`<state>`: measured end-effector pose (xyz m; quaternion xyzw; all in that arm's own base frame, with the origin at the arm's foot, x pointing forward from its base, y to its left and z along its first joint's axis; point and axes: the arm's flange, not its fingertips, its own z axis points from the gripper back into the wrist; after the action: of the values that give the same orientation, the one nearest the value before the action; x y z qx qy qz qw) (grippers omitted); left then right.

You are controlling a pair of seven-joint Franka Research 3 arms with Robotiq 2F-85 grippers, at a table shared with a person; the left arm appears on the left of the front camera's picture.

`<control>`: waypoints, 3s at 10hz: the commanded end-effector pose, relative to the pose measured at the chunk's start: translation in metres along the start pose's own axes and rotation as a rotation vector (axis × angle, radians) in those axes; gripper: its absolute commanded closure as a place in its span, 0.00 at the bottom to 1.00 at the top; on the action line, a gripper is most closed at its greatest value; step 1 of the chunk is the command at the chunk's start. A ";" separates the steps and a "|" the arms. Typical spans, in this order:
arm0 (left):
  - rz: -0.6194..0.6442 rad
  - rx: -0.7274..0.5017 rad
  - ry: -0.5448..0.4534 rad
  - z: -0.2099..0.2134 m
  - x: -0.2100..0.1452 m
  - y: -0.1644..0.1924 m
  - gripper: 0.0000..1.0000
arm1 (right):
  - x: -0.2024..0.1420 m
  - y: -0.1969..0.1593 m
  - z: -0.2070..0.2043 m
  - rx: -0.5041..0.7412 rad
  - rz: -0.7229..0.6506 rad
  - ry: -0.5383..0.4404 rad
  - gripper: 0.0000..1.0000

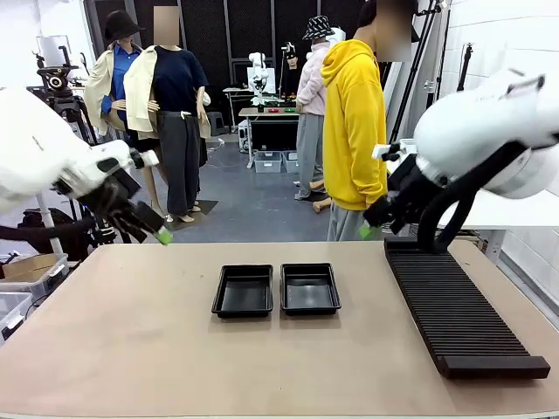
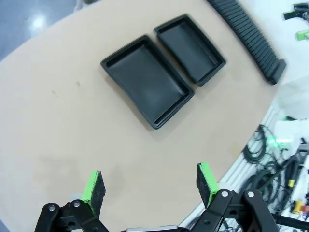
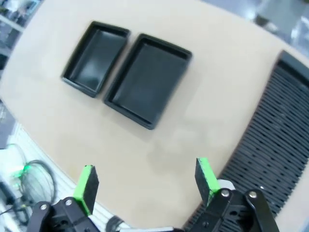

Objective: Inspect and transfer BCBs to ESD trays.
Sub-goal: Pick up the Blank PCB from the PCB Rack and place it in the left ESD tray.

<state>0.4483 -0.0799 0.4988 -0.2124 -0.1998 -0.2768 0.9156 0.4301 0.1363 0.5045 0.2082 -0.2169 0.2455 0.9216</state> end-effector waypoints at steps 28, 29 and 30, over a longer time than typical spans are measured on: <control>0.450 -0.692 -0.459 0.083 -0.138 0.243 0.00 | -0.186 -0.262 0.095 0.847 -0.332 -0.387 0.00; 0.458 -0.694 -0.455 0.083 -0.138 0.242 0.00 | -0.186 -0.262 0.094 0.845 -0.330 -0.374 0.00; 0.461 -0.699 -0.450 0.084 -0.137 0.241 0.00 | -0.185 -0.265 0.092 0.843 -0.328 -0.355 0.00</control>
<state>0.4635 0.1988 0.4294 -0.5972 -0.2517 -0.0643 0.7588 0.3957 -0.1810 0.4141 0.6416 -0.2312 0.1208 0.7213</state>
